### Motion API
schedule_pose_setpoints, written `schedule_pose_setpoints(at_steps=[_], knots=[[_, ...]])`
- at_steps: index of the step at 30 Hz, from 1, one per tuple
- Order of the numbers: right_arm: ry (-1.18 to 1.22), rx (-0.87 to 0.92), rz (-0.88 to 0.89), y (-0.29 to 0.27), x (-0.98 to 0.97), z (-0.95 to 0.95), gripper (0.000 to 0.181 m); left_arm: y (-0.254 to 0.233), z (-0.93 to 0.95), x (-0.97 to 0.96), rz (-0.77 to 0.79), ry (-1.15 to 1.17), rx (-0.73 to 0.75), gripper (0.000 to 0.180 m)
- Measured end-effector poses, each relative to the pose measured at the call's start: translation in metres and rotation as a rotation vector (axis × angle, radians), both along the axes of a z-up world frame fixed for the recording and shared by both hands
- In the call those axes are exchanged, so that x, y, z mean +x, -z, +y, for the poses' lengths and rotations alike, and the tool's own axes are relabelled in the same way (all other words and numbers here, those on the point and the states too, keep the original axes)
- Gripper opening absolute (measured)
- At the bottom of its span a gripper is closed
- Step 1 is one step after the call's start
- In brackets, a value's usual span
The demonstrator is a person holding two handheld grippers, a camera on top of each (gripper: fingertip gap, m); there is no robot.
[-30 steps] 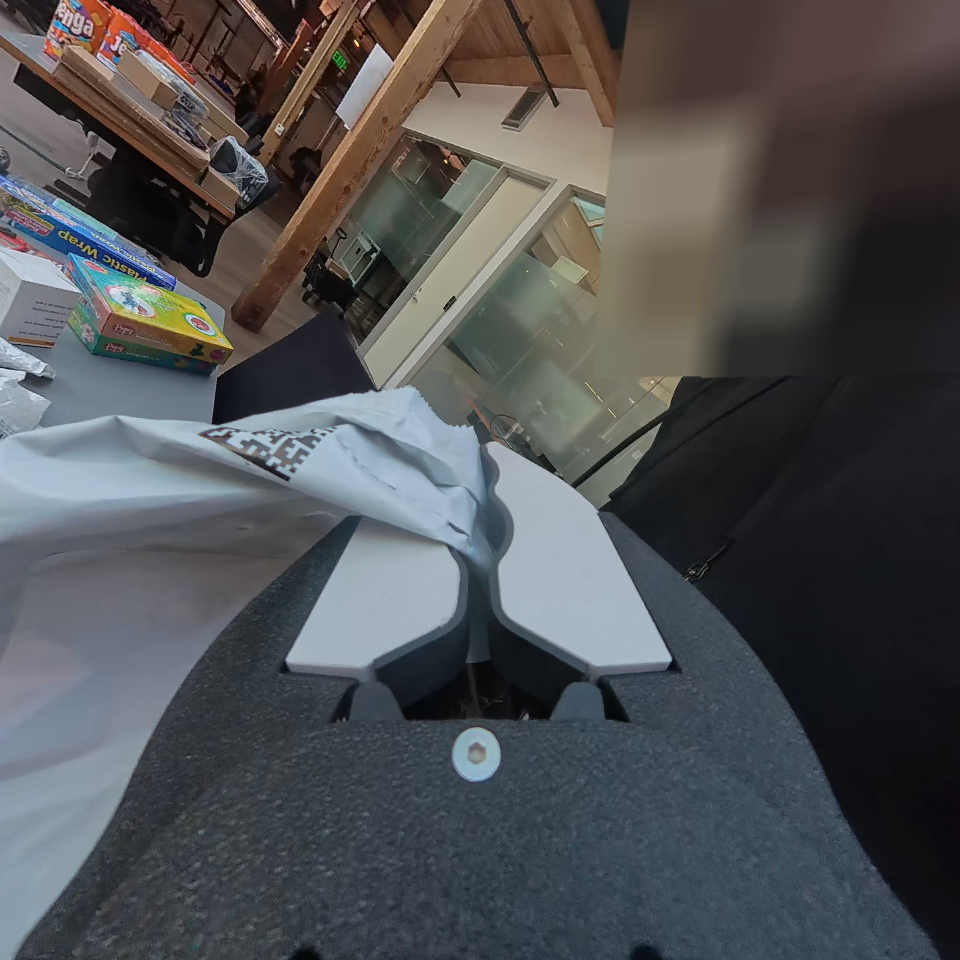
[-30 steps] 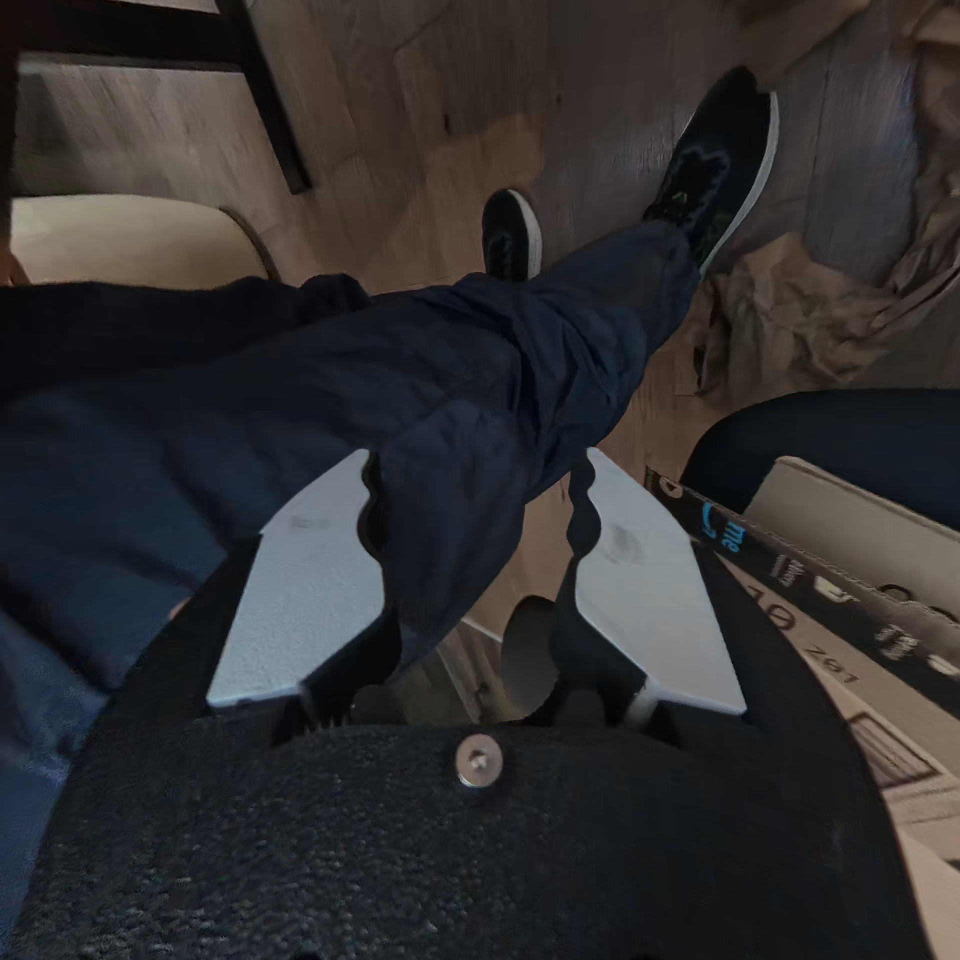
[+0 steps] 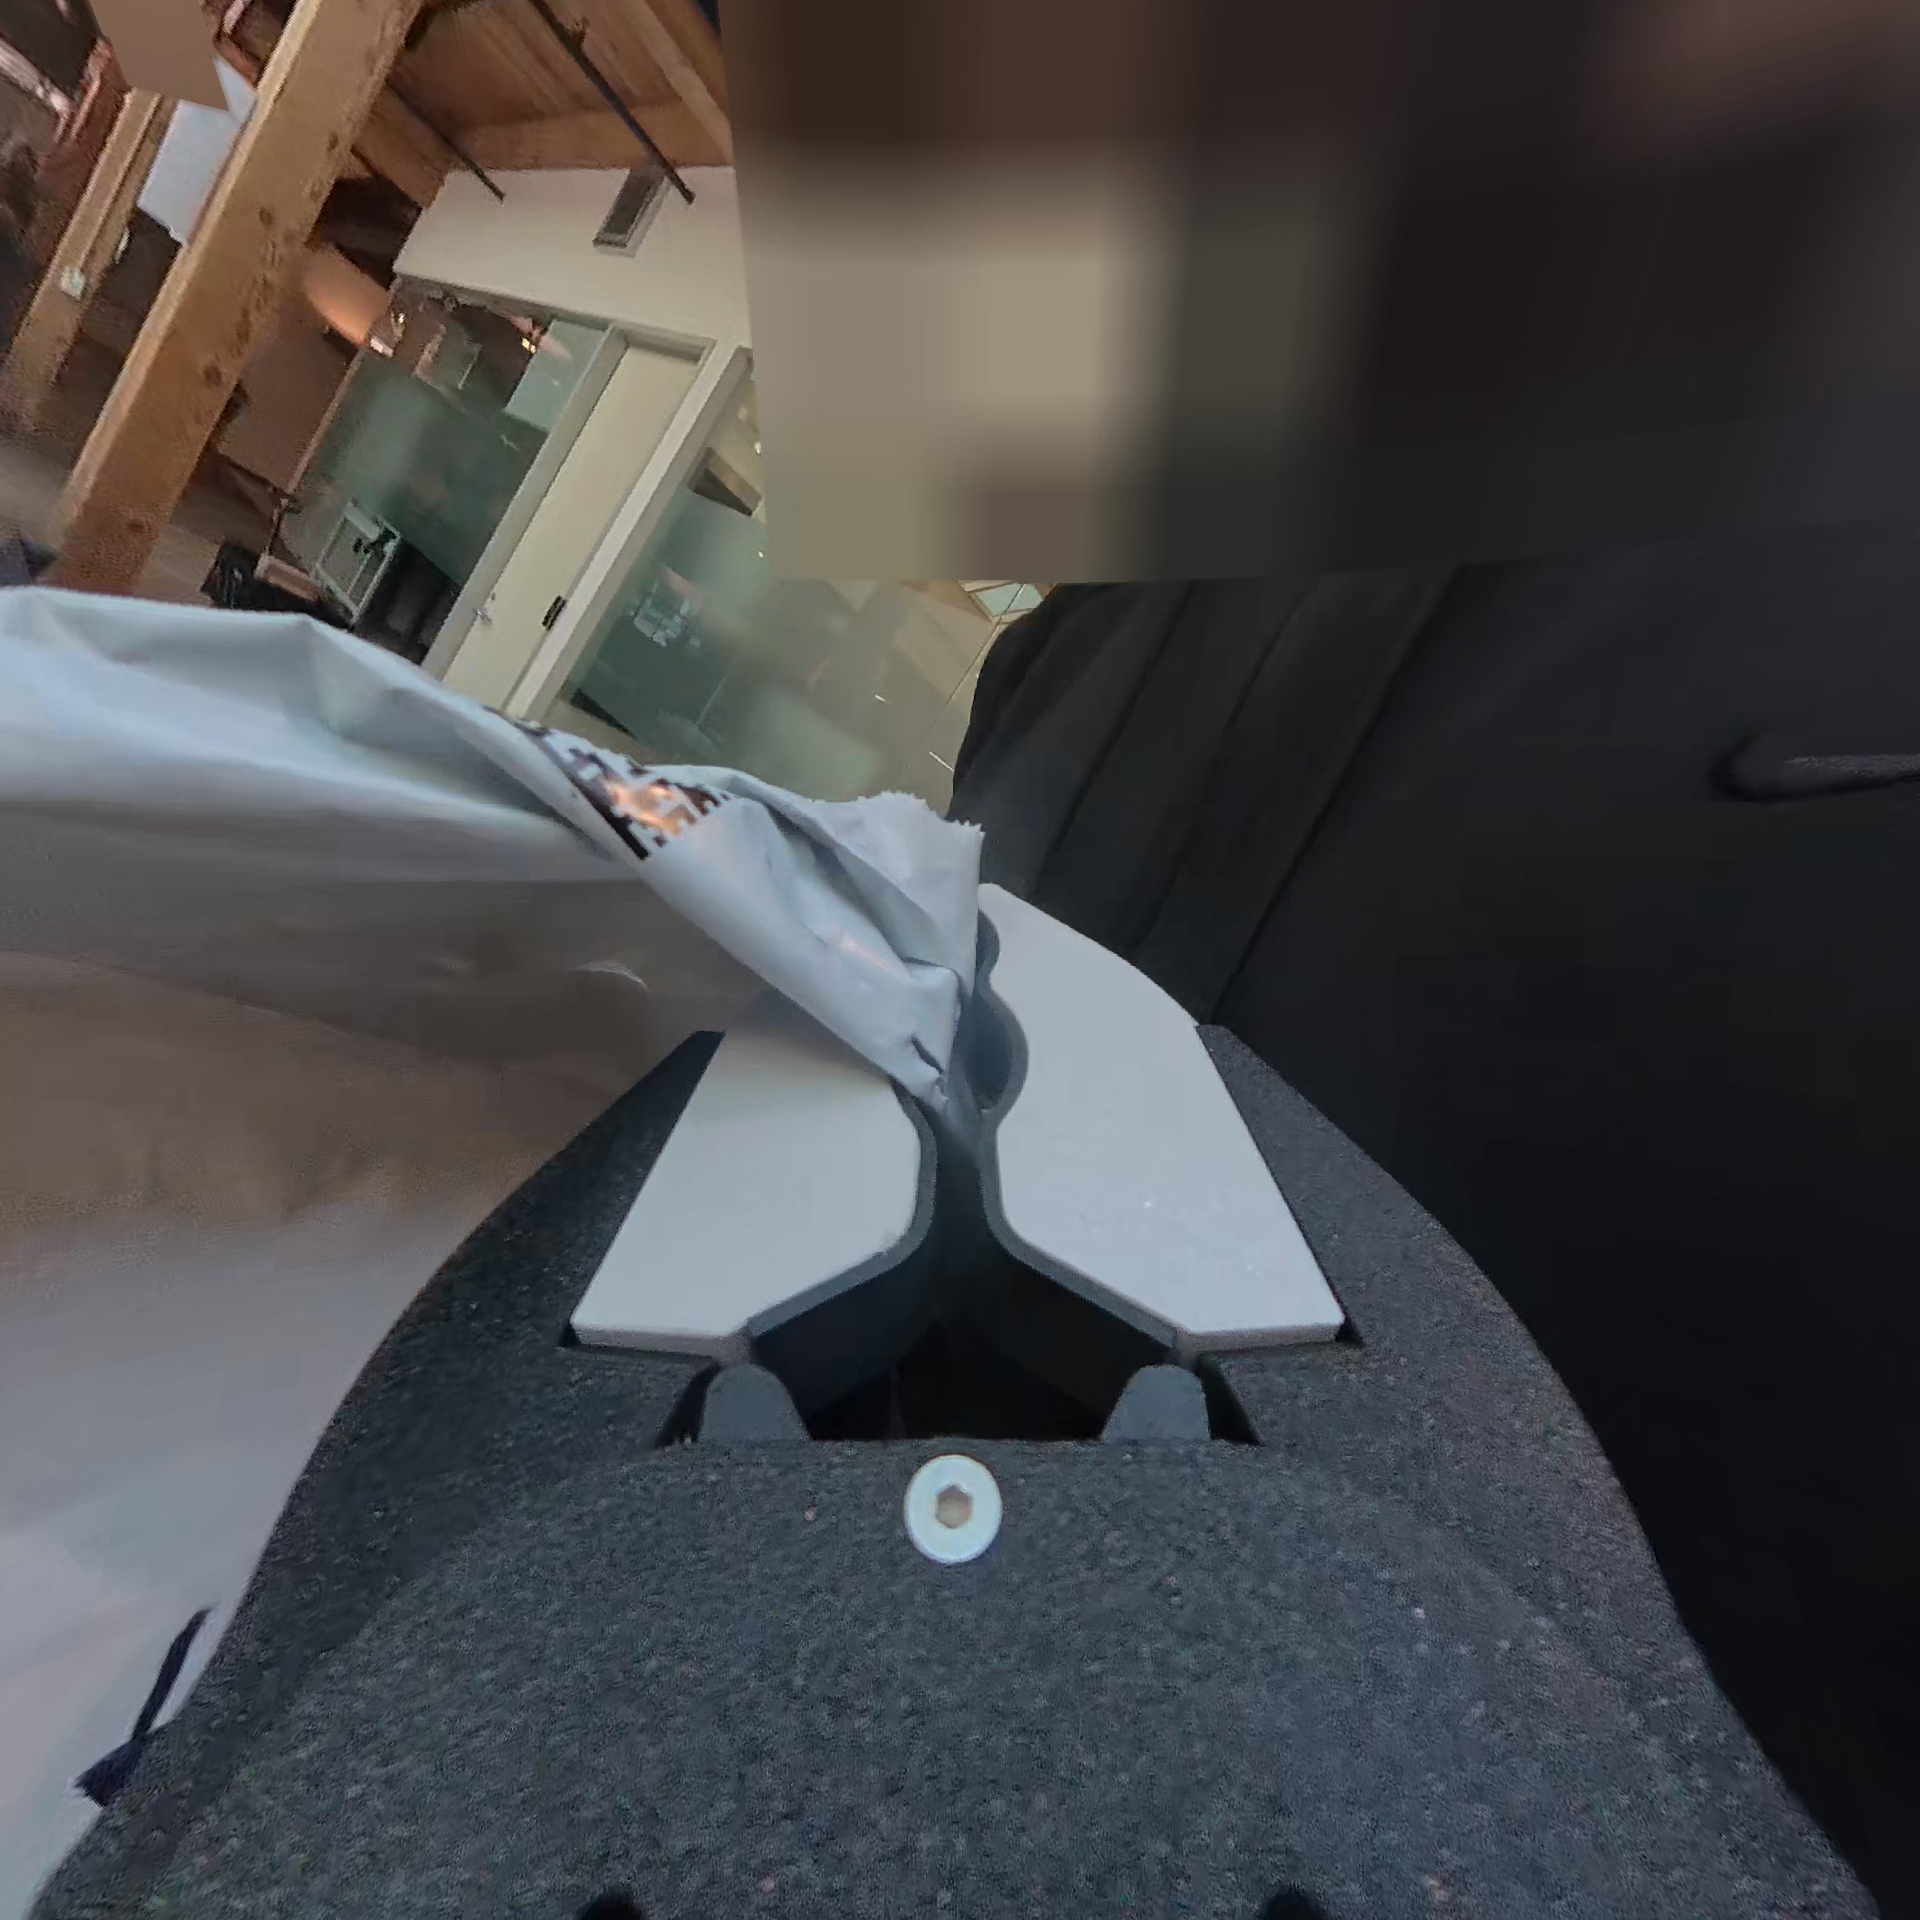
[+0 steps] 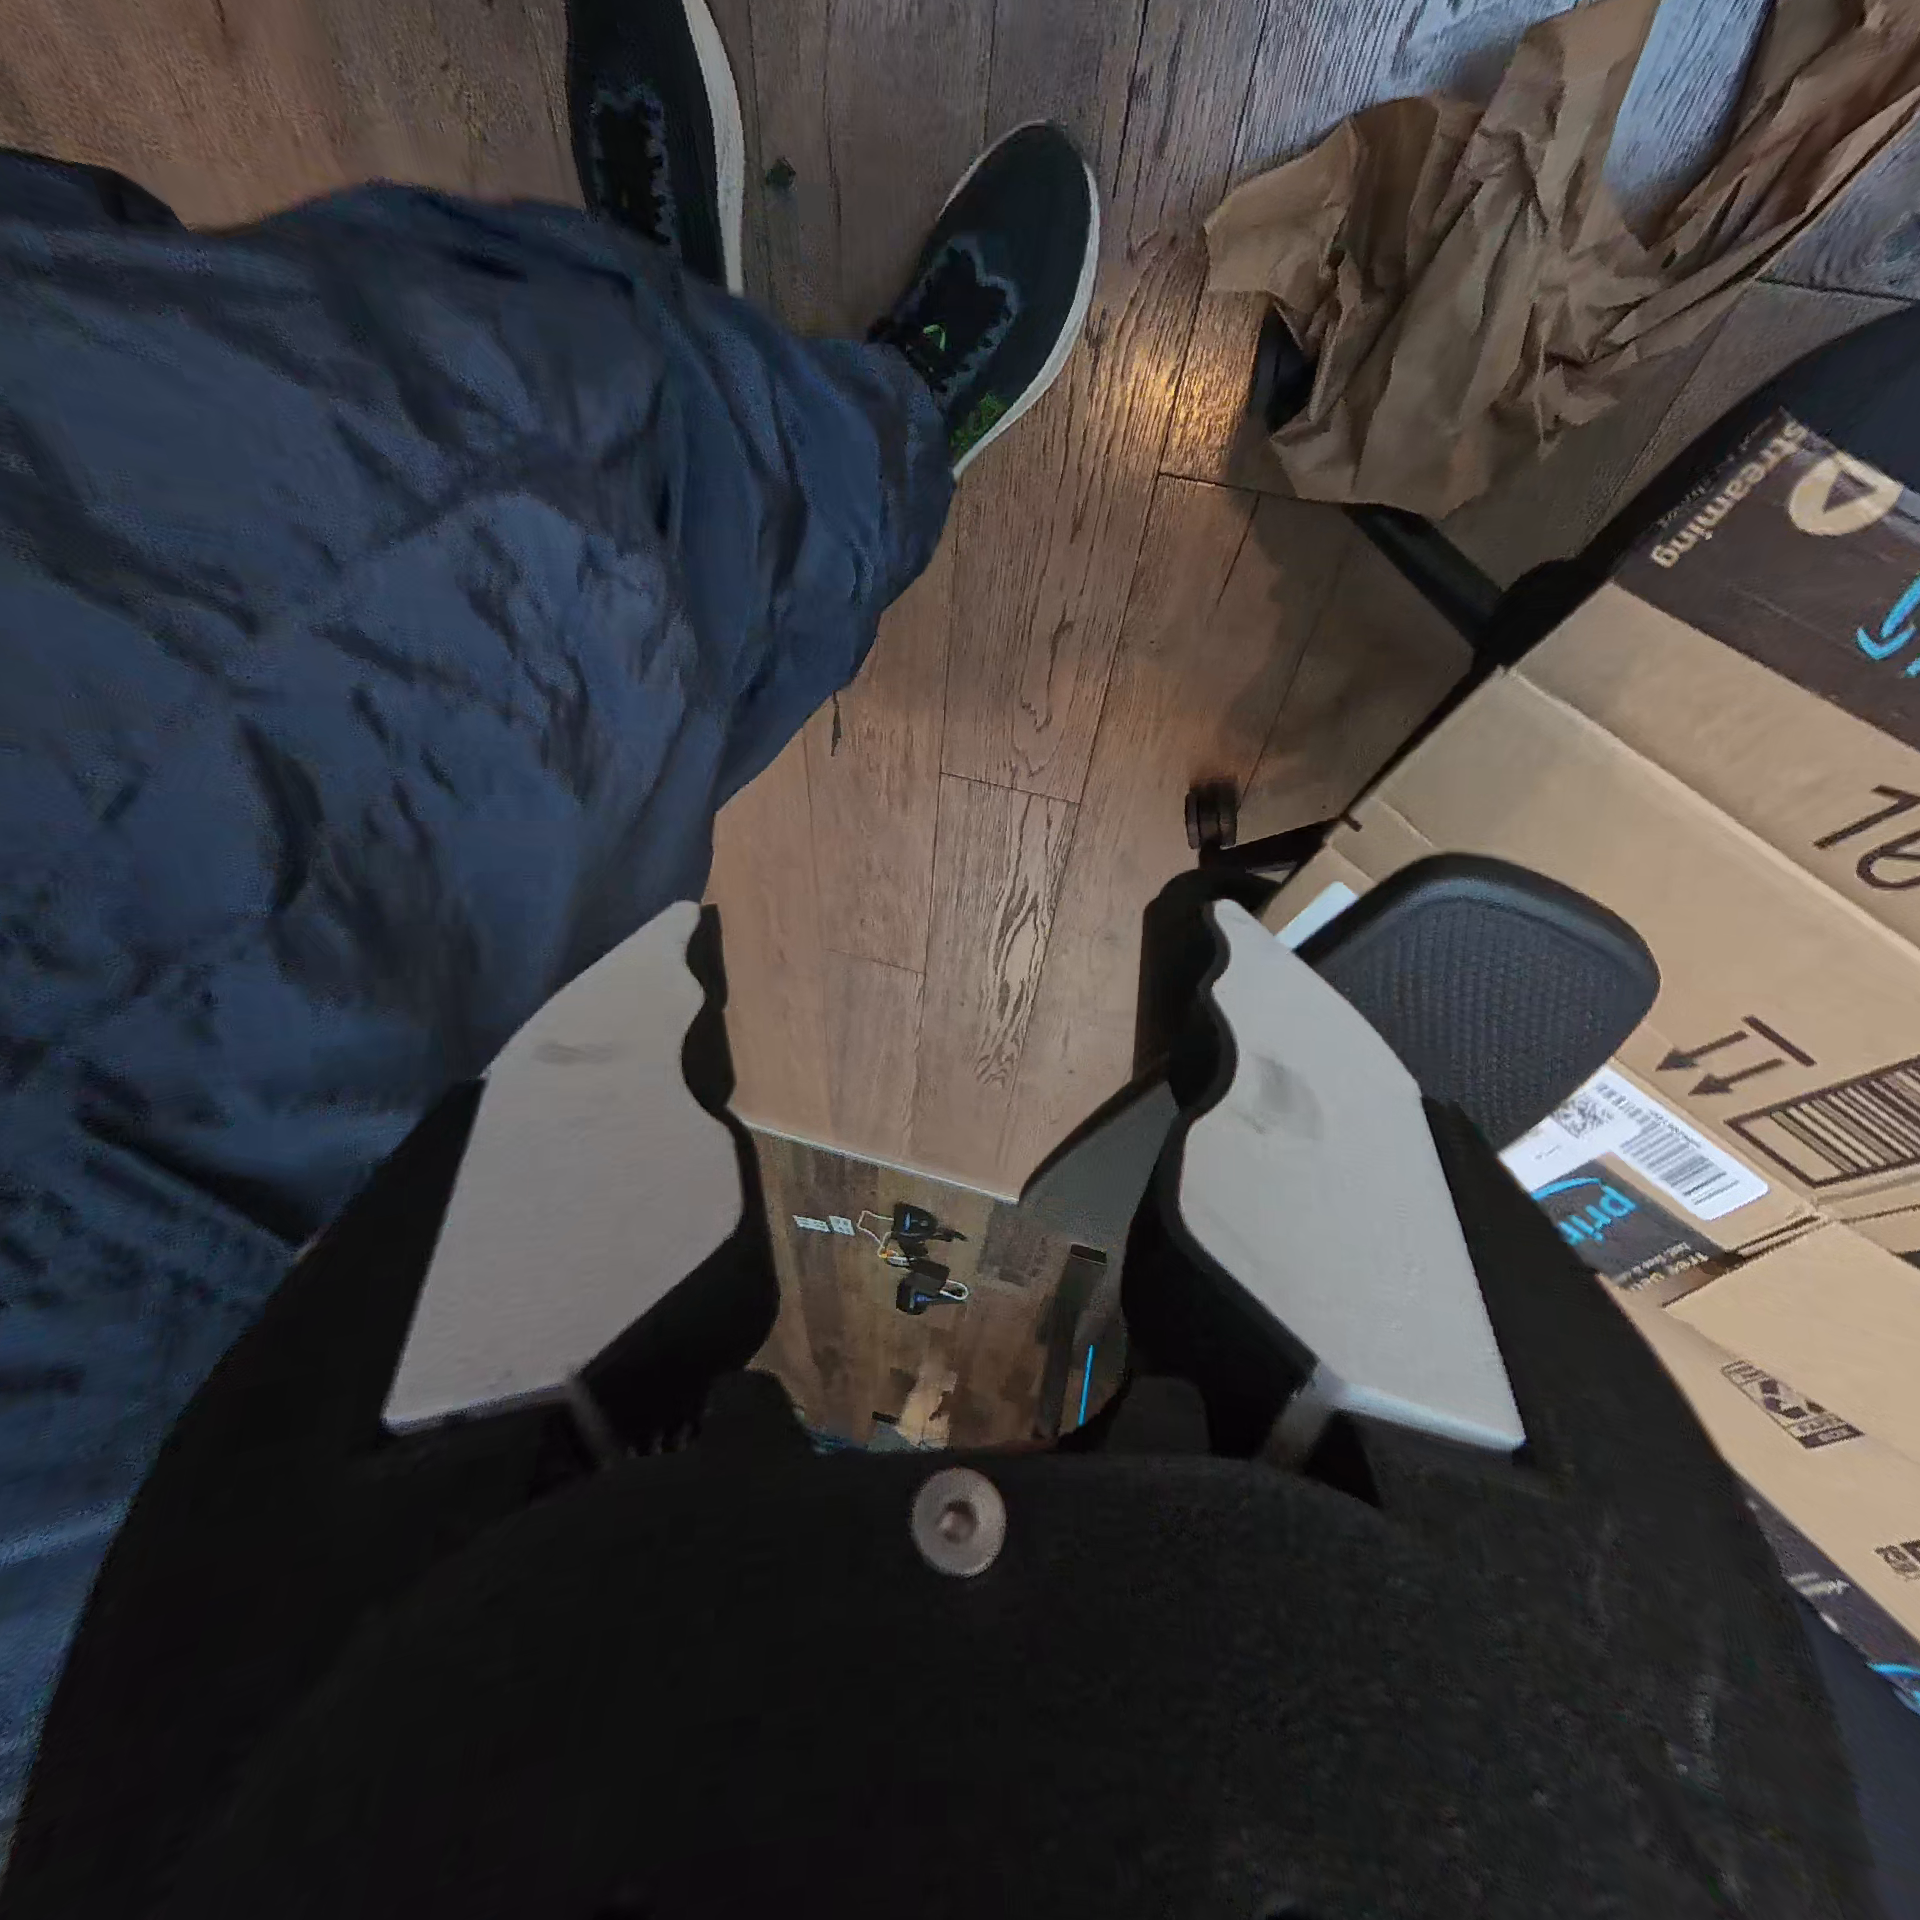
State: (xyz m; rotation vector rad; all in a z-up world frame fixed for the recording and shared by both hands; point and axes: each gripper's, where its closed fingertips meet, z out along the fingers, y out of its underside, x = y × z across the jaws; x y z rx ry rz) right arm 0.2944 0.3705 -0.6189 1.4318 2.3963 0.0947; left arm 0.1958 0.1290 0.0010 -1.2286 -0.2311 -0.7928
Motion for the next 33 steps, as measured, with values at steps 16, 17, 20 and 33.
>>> schedule_pose_setpoints(at_steps=[16,17,20,33], knots=[[0.175,0.147,-0.186,0.236,-0.011,0.003,0.105,0.155,0.071,0.045,-0.530,-0.042,-0.239,0.000],[0.189,0.160,-0.168,0.258,-0.020,0.011,0.105,0.161,0.072,0.045,-0.561,-0.049,-0.249,0.000],[0.214,0.234,-0.113,0.326,-0.046,0.041,0.108,0.184,0.075,0.044,-0.663,-0.073,-0.303,0.000],[0.211,0.340,-0.182,0.533,-0.079,0.116,0.059,0.277,0.087,0.045,-0.897,-0.174,-0.579,0.000]])
